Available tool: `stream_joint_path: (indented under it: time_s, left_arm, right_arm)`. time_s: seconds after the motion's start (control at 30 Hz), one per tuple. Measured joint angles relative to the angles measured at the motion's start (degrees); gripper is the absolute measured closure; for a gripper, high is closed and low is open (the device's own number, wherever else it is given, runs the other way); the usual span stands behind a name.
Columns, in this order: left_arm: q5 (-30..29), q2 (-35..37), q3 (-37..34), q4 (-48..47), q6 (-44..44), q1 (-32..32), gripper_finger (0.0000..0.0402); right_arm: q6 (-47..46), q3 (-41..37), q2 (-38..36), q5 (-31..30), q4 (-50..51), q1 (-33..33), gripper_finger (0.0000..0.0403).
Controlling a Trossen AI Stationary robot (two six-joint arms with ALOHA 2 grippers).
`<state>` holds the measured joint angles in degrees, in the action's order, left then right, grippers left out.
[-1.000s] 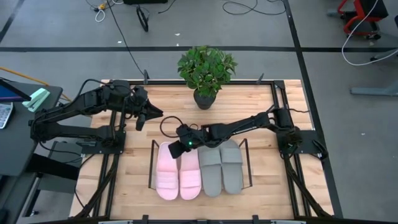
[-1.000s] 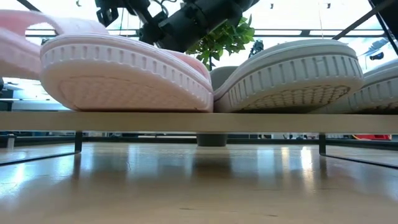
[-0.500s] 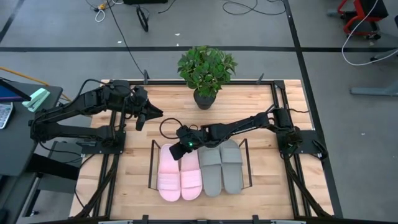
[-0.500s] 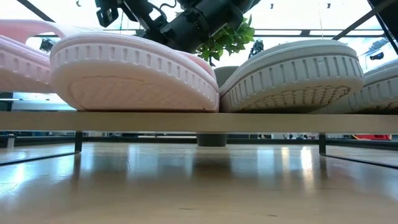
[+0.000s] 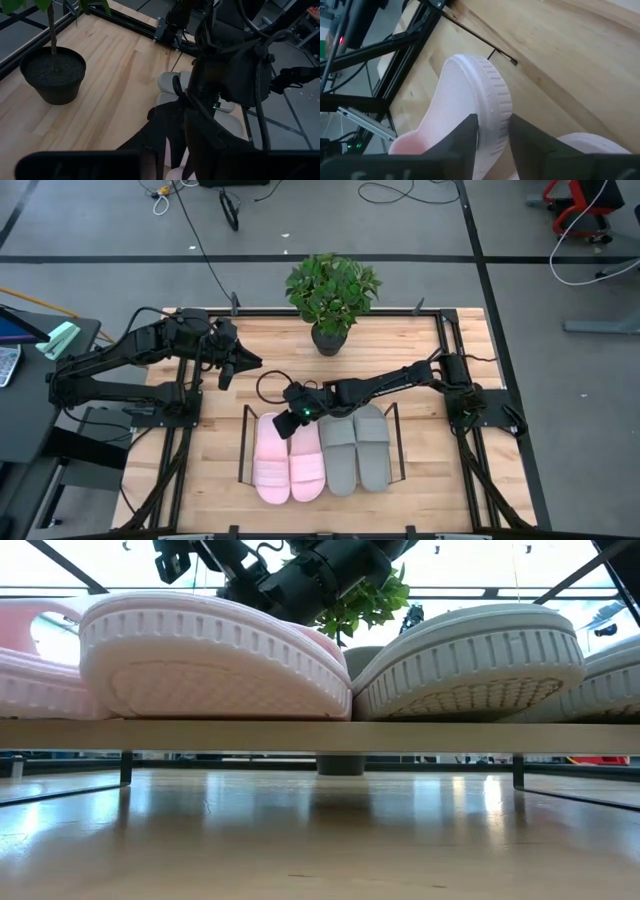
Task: Pick and place slides into the shelf
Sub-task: Put the pink slide on the shelf, then return to Home Position
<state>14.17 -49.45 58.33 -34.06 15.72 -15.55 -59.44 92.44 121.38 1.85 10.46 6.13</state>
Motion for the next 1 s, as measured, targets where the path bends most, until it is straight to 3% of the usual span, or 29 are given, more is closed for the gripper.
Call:
stream_joint_path:
  time_s: [0.77, 1.0]
  left_arm:
    - [-0.02, 0.00, 0.00, 0.00, 0.03, 0.00, 0.0325]
    - [-0.02, 0.00, 0.00, -0.02, 0.00, -0.01, 0.0333]
  right_arm:
    - [5.20, 0.01, -0.11, -2.32, 2.93, -0.82, 0.0275]
    - [7.45, 0.02, -1.01, -0.10, 3.74, -0.76, 0.0269]
